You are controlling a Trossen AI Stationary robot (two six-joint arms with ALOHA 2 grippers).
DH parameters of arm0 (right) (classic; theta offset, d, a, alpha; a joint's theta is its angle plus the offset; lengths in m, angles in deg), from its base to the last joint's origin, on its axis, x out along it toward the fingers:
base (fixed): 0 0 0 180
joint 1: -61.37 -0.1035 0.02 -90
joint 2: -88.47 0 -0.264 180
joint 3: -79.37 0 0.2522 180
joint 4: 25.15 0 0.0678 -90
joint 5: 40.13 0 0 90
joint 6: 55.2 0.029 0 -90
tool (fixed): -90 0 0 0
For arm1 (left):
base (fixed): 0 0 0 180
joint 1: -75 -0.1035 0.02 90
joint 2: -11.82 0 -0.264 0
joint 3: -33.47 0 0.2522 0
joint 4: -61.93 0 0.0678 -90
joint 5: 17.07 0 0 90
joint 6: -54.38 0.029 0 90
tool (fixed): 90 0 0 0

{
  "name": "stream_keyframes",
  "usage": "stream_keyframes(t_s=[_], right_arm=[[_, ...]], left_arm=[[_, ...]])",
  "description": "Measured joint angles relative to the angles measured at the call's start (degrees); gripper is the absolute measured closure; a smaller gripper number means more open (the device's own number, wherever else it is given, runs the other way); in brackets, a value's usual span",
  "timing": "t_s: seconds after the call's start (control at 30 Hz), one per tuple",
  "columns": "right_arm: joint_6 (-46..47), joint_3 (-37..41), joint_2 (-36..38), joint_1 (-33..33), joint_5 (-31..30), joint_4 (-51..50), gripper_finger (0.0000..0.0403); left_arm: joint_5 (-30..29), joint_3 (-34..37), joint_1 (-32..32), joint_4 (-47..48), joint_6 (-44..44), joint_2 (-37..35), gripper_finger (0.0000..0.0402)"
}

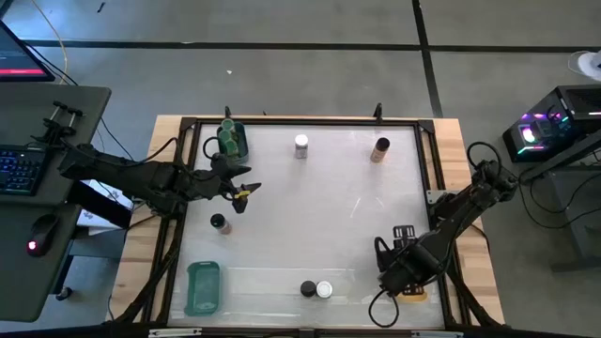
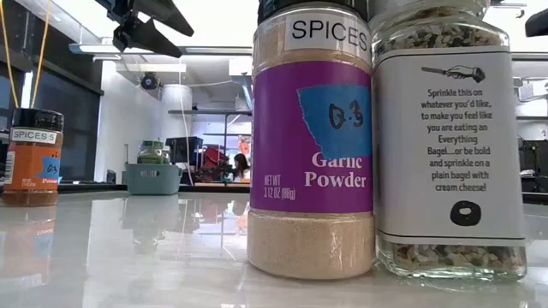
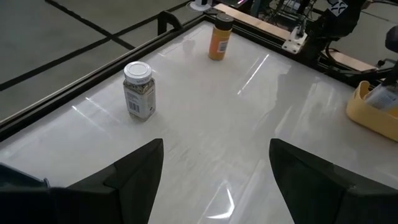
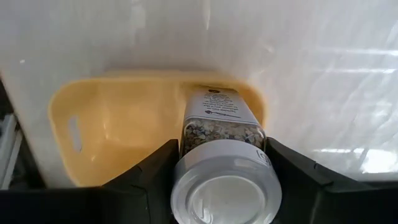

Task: Sort spices by type
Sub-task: Put the middle left white seasoning bottle into the yellow bin

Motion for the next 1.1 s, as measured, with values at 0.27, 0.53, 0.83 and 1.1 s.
stream_keyframes(t_s=[0.27,0.53,0.83,1.1], right_arm=[[2.47,0.00,0.00,-3.64,4.78,5.43,0.0200],[6.12,0.02,0.00,-8.06,4.29,9.64,0.0200],[6.14,0.02,0.00,-11.32,1.47,11.93,0.0200],[7.34,0.02,0.00,-11.83,0.18,11.63,0.0185]], left_arm=[[0.85,0.00,0.00,0.06,1.12,0.00,0.0124],[0.85,-0.02,0.00,0.04,1.14,0.00,0.0124],[0.87,0.00,0.00,-0.04,0.17,0.00,0.0124],[0.89,0.00,0.00,-0.07,-0.39,0.00,0.0124]])
